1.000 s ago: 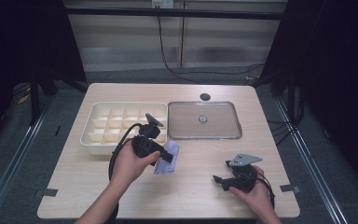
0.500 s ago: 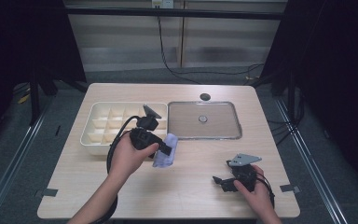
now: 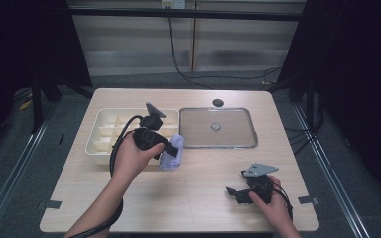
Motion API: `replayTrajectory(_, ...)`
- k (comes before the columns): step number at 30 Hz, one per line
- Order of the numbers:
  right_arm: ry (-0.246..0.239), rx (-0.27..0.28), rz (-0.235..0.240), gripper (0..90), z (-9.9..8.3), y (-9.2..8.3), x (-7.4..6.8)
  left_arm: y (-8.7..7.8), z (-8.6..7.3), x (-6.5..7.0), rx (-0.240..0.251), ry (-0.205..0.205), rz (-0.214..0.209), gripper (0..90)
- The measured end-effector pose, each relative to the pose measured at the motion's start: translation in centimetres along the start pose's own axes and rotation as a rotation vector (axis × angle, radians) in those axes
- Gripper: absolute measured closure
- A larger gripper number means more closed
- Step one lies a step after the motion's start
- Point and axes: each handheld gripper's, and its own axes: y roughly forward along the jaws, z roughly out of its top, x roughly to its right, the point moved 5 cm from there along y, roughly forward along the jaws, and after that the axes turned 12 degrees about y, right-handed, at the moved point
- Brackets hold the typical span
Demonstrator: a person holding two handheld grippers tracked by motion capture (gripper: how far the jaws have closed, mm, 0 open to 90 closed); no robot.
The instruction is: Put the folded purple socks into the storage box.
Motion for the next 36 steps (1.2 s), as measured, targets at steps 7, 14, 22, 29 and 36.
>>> replayTrajectory(7, 0.0, 0.0, 0.0, 14.6, 0.0, 0.0, 0.0, -0.2, 0.3, -1.1, 0.008, -0.022, 0.01, 68.4)
replayTrajectory(14, 0.0, 0.0, 0.0, 14.6, 0.0, 0.0, 0.0, 0.1, 0.6, -1.9, 0.009, -0.05, 0.03, 68.4)
replayTrajectory(22, 0.0, 0.001, 0.0, 14.6, 0.0, 0.0, 0.0, 0.4, 1.0, -2.7, 0.012, -0.067, 0.049, 68.3)
replayTrajectory(29, -0.002, 0.0, 0.0, 14.6, 0.0, 0.0, 0.0, 1.0, 1.3, -3.3, 0.02, -0.101, 0.047, 68.4)
replayTrajectory(36, -0.001, 0.0, 0.0, 14.6, 0.0, 0.0, 0.0, 1.5, 1.4, -4.0, 0.015, -0.121, 0.055, 68.4)
